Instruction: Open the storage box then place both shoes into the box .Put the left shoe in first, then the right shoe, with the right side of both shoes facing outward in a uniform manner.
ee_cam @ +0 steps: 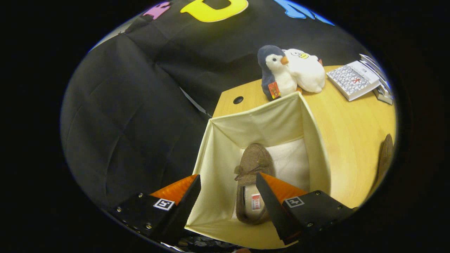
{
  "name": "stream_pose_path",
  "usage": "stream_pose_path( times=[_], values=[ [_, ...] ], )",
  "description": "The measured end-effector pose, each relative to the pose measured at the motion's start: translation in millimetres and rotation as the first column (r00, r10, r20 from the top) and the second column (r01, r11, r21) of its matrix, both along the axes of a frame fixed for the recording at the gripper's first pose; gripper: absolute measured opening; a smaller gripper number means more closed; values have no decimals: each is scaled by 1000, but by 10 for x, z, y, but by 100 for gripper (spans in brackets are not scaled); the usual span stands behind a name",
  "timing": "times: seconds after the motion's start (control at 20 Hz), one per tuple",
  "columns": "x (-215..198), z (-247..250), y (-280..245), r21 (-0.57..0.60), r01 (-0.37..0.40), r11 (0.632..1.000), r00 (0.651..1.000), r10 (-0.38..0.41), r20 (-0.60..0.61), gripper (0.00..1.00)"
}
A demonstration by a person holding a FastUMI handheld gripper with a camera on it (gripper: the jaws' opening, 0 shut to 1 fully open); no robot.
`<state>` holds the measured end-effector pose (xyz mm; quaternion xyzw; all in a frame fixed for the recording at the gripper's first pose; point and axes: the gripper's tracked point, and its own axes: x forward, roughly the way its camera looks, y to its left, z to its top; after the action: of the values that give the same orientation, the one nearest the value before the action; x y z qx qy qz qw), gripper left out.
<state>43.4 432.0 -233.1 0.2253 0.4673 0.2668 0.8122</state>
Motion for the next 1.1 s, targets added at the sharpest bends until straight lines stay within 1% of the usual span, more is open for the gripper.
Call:
stream_pose_path(
  times=[0.2,0.45,0.55,0.75,0.95,1.1],
  values=[
    [53,358,-359,-4,-10,1000,993,10,122,98],
    [94,593,-987,-59,18,998,973,-4,233,98],
    [96,571,-1270,-95,39,995,969,-14,248,98],
    [66,517,-1823,-131,86,988,966,-51,252,98],
    [47,422,-2356,-173,139,975,963,-93,253,98],
    [37,315,-2735,-220,167,961,959,-106,263,98]
  ],
)
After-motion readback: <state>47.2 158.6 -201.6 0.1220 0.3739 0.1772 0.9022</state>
